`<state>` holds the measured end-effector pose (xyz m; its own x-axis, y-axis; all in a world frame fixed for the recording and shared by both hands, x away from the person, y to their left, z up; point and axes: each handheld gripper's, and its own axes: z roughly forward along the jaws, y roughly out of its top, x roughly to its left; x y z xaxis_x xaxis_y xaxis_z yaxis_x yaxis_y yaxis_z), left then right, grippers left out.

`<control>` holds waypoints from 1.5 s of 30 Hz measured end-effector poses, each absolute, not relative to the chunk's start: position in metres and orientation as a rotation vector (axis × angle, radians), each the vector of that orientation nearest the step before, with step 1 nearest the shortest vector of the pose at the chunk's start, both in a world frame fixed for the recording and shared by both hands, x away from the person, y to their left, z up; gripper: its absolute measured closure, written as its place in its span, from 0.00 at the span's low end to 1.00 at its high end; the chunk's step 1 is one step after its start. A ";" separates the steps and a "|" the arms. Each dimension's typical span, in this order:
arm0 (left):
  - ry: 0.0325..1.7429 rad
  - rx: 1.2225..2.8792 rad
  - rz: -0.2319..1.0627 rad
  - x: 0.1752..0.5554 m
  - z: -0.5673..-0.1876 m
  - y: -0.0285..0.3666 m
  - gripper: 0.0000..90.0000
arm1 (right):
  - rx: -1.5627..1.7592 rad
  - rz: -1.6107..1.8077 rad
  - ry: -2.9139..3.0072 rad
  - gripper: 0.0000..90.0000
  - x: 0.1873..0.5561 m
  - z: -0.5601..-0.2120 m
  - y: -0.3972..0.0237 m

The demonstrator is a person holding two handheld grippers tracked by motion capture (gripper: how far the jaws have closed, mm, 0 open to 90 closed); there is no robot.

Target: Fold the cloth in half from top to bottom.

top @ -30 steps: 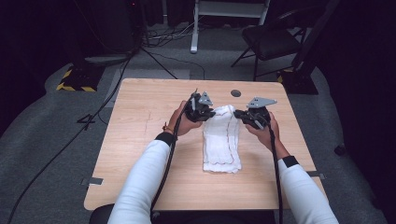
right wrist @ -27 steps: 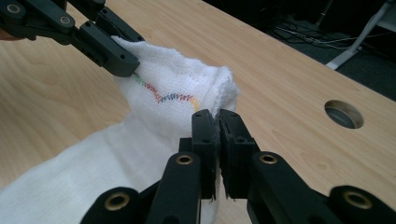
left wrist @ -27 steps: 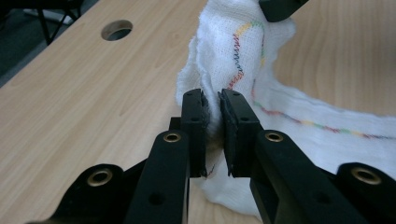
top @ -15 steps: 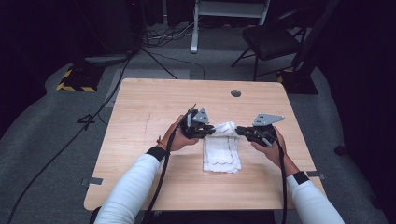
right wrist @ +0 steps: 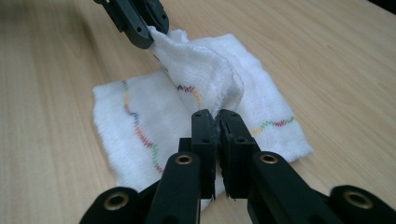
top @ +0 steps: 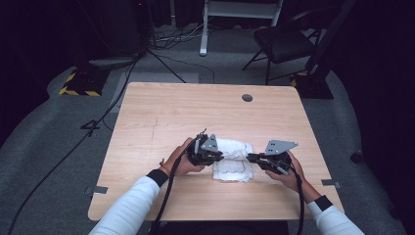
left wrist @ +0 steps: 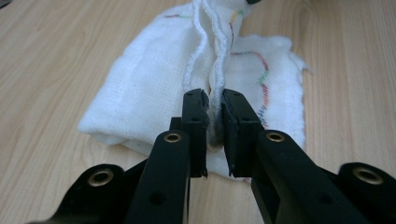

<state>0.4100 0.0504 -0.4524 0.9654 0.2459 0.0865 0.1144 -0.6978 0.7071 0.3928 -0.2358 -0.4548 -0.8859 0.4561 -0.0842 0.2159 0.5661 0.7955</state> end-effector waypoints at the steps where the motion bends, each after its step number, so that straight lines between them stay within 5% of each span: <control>1: 0.242 2.349 0.214 0.407 -0.453 0.050 0.89 | 0.547 1.221 2.524 0.94 0.391 -0.455 -0.236; 14: 0.180 2.434 0.152 0.377 -0.474 0.046 0.88 | 0.517 1.163 2.625 0.93 0.369 -0.471 -0.243; 41: 0.245 2.402 0.165 0.392 -0.489 0.047 0.93 | 0.509 1.026 2.610 0.94 0.376 -0.490 -0.233; 45: 0.240 2.422 0.167 0.383 -0.485 0.046 0.77 | 0.513 1.007 2.602 0.88 0.373 -0.488 -0.234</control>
<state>0.3828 0.0465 -0.4854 0.9747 0.2162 0.0561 0.1279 -0.7462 0.6533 0.3734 -0.2345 -0.4878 -0.8900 0.4306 -0.1498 0.2175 0.6898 0.6906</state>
